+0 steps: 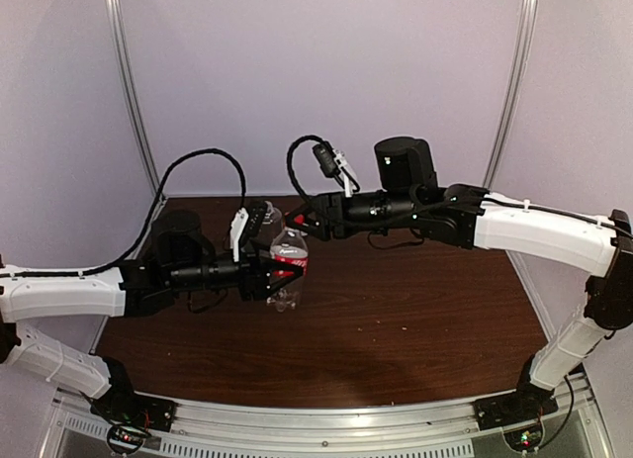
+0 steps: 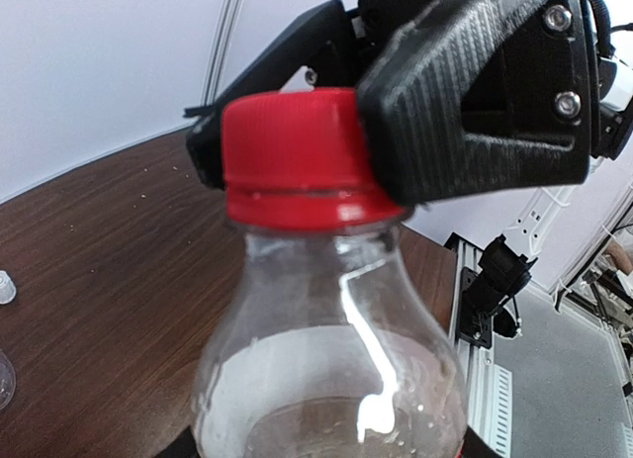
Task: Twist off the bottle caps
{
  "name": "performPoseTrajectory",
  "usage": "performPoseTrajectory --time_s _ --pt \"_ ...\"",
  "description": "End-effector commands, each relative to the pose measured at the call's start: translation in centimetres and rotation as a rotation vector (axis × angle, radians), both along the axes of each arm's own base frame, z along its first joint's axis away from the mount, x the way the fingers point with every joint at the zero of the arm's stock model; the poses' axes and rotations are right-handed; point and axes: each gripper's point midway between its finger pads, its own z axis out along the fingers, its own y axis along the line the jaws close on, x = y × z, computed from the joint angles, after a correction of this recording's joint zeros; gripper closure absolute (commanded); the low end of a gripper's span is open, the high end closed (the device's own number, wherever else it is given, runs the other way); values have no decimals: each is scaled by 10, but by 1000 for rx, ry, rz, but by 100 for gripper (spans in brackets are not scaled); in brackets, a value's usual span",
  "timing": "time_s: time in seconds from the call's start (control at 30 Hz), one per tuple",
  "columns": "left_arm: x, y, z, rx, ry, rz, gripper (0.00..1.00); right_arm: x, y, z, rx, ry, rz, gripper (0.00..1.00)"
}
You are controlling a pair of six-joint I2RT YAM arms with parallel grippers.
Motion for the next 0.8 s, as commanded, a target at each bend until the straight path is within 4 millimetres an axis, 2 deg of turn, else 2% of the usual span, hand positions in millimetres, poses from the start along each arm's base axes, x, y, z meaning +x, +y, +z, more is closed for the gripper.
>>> performPoseTrajectory --time_s 0.0,0.27,0.43,0.63,0.77 --pt "2 -4 20 -34 -60 2 75 -5 7 15 50 -15 36 53" --pt "2 -3 18 -26 -63 7 75 -11 11 13 69 -9 74 77" --pt "2 -2 17 -23 -69 14 75 -11 9 14 73 -28 70 100" --pt "0 0 17 -31 -78 8 75 -16 4 17 72 -79 98 100" --pt "-8 0 22 -55 -95 -31 75 -29 5 26 117 -138 207 100"
